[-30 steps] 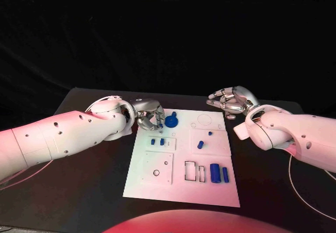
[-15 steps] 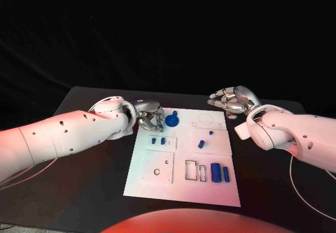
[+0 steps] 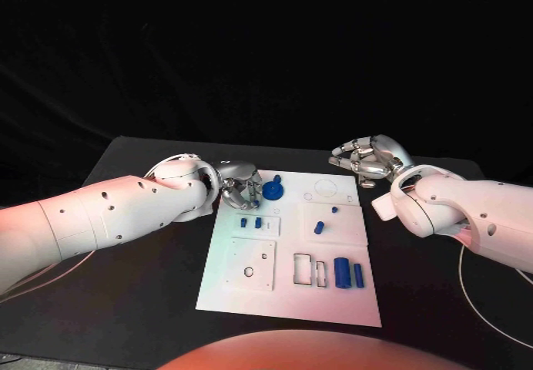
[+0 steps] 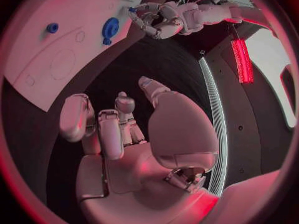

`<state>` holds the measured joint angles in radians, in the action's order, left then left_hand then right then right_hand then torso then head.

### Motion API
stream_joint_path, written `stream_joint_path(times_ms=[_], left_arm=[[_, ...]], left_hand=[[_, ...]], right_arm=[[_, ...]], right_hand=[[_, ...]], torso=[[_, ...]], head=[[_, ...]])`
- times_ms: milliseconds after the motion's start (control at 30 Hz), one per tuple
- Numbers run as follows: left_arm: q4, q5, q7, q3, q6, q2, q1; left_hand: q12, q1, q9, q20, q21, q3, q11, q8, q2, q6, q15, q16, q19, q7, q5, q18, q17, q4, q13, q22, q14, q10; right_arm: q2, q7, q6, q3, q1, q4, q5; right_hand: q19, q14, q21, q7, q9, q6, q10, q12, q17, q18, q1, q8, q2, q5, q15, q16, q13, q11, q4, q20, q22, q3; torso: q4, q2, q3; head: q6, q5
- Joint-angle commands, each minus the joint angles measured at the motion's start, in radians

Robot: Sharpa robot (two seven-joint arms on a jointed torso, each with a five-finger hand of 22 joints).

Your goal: Assemble the parts on the task board

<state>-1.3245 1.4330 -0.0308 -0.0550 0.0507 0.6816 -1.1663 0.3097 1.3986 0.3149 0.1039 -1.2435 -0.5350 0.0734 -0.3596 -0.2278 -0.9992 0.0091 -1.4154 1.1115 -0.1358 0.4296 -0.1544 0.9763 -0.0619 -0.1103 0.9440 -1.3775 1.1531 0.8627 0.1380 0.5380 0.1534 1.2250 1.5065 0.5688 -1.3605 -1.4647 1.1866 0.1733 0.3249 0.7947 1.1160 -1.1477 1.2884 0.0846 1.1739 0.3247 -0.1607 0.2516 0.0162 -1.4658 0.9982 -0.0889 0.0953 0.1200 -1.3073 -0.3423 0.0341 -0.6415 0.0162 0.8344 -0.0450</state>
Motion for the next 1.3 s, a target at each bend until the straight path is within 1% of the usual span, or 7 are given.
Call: stream_joint_path(times_ms=[33,367,600,867,1100,1300], left_arm=[[0.0,0.01,0.004,0.0,-0.03,-0.002,0.0],[0.001,0.013,0.013,-0.002,-0.049,-0.006,0.0],[0.002,0.018,0.018,-0.003,-0.05,-0.009,0.0],[0.006,0.026,0.024,-0.003,-0.05,-0.013,0.0],[0.014,0.034,0.032,-0.003,-0.045,-0.011,0.0],[0.016,0.037,0.033,-0.002,-0.036,-0.009,0.0]], left_hand=[[-0.007,-0.008,0.001,0.005,0.002,0.006,0.0,0.007,0.001,-0.007,-0.003,-0.003,-0.001,-0.003,-0.004,0.013,-0.001,0.0,0.001,-0.001,-0.004,0.006],[-0.009,-0.005,0.001,0.005,0.005,0.006,0.0,0.007,0.003,-0.01,-0.004,0.0,-0.005,-0.002,-0.004,0.012,-0.011,0.002,0.0,-0.006,0.0,0.009],[-0.01,-0.003,0.001,0.005,0.006,0.006,-0.001,0.007,0.004,-0.011,-0.004,0.0,-0.005,-0.002,-0.004,0.012,-0.013,0.003,0.0,-0.006,0.001,0.011],[-0.011,-0.002,0.002,0.005,0.005,0.005,-0.001,0.008,0.005,-0.012,-0.004,0.0,-0.004,-0.002,-0.004,0.013,-0.012,0.004,0.0,-0.004,0.001,0.012],[-0.012,-0.001,0.002,0.004,0.004,0.005,-0.001,0.008,0.006,-0.013,-0.005,0.001,-0.002,-0.002,-0.004,0.013,-0.014,0.005,-0.001,-0.001,0.002,0.014],[-0.014,0.002,0.003,0.004,0.001,0.005,-0.002,0.008,0.008,-0.017,-0.005,0.001,0.003,-0.002,-0.004,0.014,-0.014,0.006,-0.002,0.004,0.001,0.018]], right_arm=[[-0.001,0.007,-0.009,0.0,-0.001,0.001,0.01],[-0.002,0.007,-0.009,0.0,-0.001,0.0,0.01],[-0.002,0.007,-0.009,0.0,-0.001,0.0,0.01],[-0.002,0.007,-0.009,0.0,-0.001,0.0,0.01],[-0.002,0.007,-0.009,0.0,-0.001,0.001,0.01],[-0.002,0.007,-0.009,0.0,-0.001,0.001,0.01]], right_hand=[[0.002,-0.028,-0.006,0.0,0.002,-0.008,-0.002,0.001,0.0,0.006,0.008,0.005,-0.002,0.005,-0.003,0.005,0.0,0.0,0.006,-0.002,-0.044,-0.001],[0.002,-0.028,-0.006,0.0,0.002,-0.008,-0.002,0.001,0.0,0.006,0.008,0.005,-0.002,0.005,-0.003,0.005,0.0,0.0,0.006,-0.002,-0.044,-0.001],[0.002,-0.028,-0.006,0.0,0.002,-0.008,-0.002,0.001,0.0,0.006,0.008,0.005,-0.002,0.005,-0.003,0.005,0.0,0.0,0.006,-0.002,-0.044,-0.001],[0.002,-0.028,-0.006,0.0,0.002,-0.008,-0.002,0.001,0.0,0.006,0.008,0.005,-0.002,0.005,-0.003,0.005,0.0,0.0,0.006,-0.002,-0.044,-0.001],[0.002,-0.028,-0.006,0.0,0.002,-0.008,-0.002,0.001,0.0,0.006,0.008,0.005,-0.002,0.005,-0.003,0.005,0.0,0.0,0.006,-0.002,-0.044,-0.001],[0.002,-0.028,-0.006,0.0,0.002,-0.008,-0.002,0.001,0.0,0.006,0.008,0.005,-0.002,0.005,-0.003,0.005,0.0,0.0,0.006,-0.002,-0.044,-0.001]], torso=[[0.0002,0.0,0.0003],[0.0002,0.0,0.001],[0.0001,0.0,0.0],[-0.0007,0.0,0.0004],[0.0001,0.0,0.0001],[0.0005,-0.001,0.0016]], head=[[0.0,0.0],[0.0,-0.003],[0.0,-0.003],[0.001,-0.004],[0.0,-0.004],[0.0,-0.003]])
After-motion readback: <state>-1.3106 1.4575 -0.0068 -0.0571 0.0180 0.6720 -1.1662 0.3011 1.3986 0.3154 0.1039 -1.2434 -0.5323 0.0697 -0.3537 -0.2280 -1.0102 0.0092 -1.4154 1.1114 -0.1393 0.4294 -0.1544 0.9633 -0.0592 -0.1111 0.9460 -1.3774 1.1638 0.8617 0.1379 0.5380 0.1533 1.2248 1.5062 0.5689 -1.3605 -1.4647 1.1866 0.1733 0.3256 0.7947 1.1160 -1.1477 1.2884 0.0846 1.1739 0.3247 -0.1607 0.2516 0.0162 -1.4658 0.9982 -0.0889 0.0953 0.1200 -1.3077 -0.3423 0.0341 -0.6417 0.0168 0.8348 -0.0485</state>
